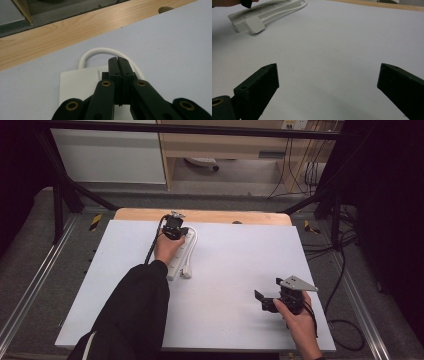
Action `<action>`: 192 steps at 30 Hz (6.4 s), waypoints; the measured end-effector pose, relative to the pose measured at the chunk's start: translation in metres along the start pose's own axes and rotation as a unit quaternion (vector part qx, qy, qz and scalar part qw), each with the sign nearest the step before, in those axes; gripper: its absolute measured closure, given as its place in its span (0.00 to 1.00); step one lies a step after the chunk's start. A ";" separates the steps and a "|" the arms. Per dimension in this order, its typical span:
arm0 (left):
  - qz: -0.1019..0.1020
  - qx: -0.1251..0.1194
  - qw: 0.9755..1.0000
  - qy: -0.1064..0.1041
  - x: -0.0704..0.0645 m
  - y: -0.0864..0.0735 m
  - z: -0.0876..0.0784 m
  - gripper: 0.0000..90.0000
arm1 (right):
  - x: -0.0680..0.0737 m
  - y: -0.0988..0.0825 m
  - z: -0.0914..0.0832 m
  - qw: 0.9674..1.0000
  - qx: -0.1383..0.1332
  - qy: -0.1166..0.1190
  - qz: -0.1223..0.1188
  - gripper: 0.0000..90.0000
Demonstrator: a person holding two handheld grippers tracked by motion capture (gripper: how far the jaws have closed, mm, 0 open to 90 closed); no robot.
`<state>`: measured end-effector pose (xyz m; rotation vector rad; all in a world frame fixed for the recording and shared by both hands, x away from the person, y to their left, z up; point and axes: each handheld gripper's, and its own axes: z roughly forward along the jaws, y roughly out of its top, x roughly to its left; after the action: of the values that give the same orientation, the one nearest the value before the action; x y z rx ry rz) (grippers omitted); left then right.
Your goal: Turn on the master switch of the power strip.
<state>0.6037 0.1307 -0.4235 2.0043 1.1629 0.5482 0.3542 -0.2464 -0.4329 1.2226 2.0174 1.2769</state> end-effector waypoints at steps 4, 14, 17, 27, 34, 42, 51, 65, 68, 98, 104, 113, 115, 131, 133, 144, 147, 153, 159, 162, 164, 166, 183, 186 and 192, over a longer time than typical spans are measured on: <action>-0.005 0.000 1.000 0.000 0.002 0.000 0.002 1.00 | 0.000 0.000 0.001 1.000 0.001 0.000 0.002 0.05; -0.004 0.009 1.000 -0.002 0.001 0.001 0.004 1.00 | 0.000 -0.001 0.001 1.000 0.002 0.002 0.002 0.05; -0.003 0.010 1.000 0.000 0.002 0.001 0.005 1.00 | 0.000 0.000 0.000 1.000 0.001 0.002 0.002 0.05; -0.003 0.011 1.000 -0.006 0.001 0.002 0.006 1.00 | 0.000 0.000 0.000 1.000 0.003 0.003 0.002 0.05; 0.001 0.013 1.000 -0.003 0.000 0.002 0.006 1.00 | 0.001 0.000 0.000 1.000 0.003 0.004 0.001 0.05; -0.005 0.014 1.000 -0.006 0.001 0.002 0.006 1.00 | 0.001 0.000 0.000 1.000 0.005 0.004 0.000 0.05; -0.004 0.016 1.000 0.002 -0.001 0.002 0.008 1.00 | 0.001 0.000 0.000 1.000 0.006 0.005 0.002 0.05; -0.001 0.019 1.000 0.009 -0.004 0.002 0.009 1.00 | 0.001 0.000 0.000 1.000 0.011 0.006 -0.003 0.05; 0.001 0.020 1.000 0.011 -0.004 0.002 0.009 1.00 | 0.001 0.000 -0.001 1.000 0.010 0.005 -0.003 0.05; -0.003 0.024 1.000 0.008 -0.003 0.003 0.009 1.00 | 0.002 0.000 -0.001 1.000 0.011 0.006 -0.001 0.05; -0.015 0.021 1.000 0.002 0.000 0.003 0.009 1.00 | 0.002 0.000 -0.001 1.000 0.011 0.008 -0.001 0.05; -0.011 0.021 1.000 0.005 -0.001 0.002 0.009 1.00 | 0.002 0.000 -0.001 1.000 0.011 0.009 -0.002 0.05; -0.008 0.021 1.000 0.006 -0.002 0.002 0.009 1.00 | 0.002 0.000 -0.001 1.000 0.011 0.008 -0.001 0.05; -0.017 0.013 1.000 0.001 0.001 0.002 0.006 1.00 | 0.002 0.001 -0.001 1.000 0.008 0.008 0.001 0.05; -0.020 0.011 1.000 0.001 0.001 0.001 0.006 1.00 | 0.001 0.001 -0.001 1.000 0.005 0.007 0.001 0.05; -0.029 -0.003 1.000 -0.001 0.003 0.001 0.001 1.00 | 0.001 0.001 -0.001 1.000 0.005 0.008 0.002 0.05; -0.028 -0.009 1.000 -0.003 0.001 0.002 -0.001 1.00 | 0.002 0.001 -0.001 1.000 0.005 0.009 0.002 0.05; -0.026 -0.011 1.000 -0.006 0.001 0.003 -0.003 1.00 | 0.002 0.001 -0.001 1.000 0.005 0.008 0.002 0.05; -0.030 -0.015 0.999 -0.012 0.001 0.005 -0.006 1.00 | 0.002 0.001 -0.001 1.000 0.005 0.008 0.002 0.05; -0.033 -0.015 0.999 -0.016 0.001 0.005 -0.009 1.00 | 0.002 0.001 -0.001 1.000 0.004 0.008 0.002 0.05; -0.035 -0.018 0.999 -0.018 0.001 0.005 -0.011 1.00 | 0.002 0.001 -0.001 1.000 0.004 0.009 0.003 0.05; -0.037 -0.017 0.999 -0.021 0.002 0.006 -0.013 1.00 | 0.002 0.001 -0.001 1.000 0.004 0.009 0.004 0.05; -0.081 -0.061 0.993 -0.058 0.011 0.008 -0.029 0.57 | 0.003 0.002 -0.001 1.000 0.003 0.011 0.002 0.05; -0.082 -0.071 0.992 -0.062 0.012 0.008 -0.033 0.50 | 0.003 0.002 -0.001 1.000 0.003 0.012 0.001 0.05; -0.089 -0.078 0.991 -0.060 0.013 0.010 -0.039 0.32 | 0.003 0.002 0.000 1.000 0.004 0.013 0.002 0.05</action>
<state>0.5893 0.1540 -0.3915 1.7555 1.1747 0.4088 0.3533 -0.2431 -0.4305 1.2198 2.0408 1.2938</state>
